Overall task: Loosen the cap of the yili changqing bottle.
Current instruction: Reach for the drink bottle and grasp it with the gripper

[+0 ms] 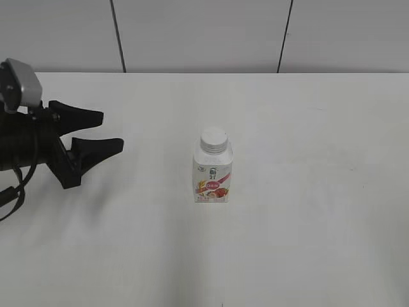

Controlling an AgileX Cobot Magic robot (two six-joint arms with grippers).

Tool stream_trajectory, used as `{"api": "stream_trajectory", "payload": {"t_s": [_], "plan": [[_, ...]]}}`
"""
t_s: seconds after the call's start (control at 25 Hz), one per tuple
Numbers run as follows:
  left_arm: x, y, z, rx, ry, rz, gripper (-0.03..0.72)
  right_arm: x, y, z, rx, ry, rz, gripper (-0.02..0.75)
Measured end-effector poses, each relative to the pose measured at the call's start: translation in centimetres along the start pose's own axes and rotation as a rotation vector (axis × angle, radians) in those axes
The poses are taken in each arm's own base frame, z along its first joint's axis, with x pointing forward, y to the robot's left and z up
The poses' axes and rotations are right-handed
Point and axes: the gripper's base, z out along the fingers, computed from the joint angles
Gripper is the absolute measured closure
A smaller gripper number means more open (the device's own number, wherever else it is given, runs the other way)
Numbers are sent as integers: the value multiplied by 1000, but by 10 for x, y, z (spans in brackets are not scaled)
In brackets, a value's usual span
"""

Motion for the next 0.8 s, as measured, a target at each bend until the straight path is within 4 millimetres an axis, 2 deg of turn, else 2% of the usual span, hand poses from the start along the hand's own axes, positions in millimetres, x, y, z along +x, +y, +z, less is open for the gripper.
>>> {"api": "stream_trajectory", "payload": {"t_s": [0.28, 0.52, 0.8], "plan": [[-9, -5, 4, 49, -98, 35, 219, 0, 0, 0, 0, 0, 0, 153], [7, -6, 12, 103, -71, 4, 99, 0, 0, 0, 0, 0, 0, 153], [16, -2, 23, 172, -80, -17, 85, 0, 0, 0, 0, 0, 0, 153]]}}
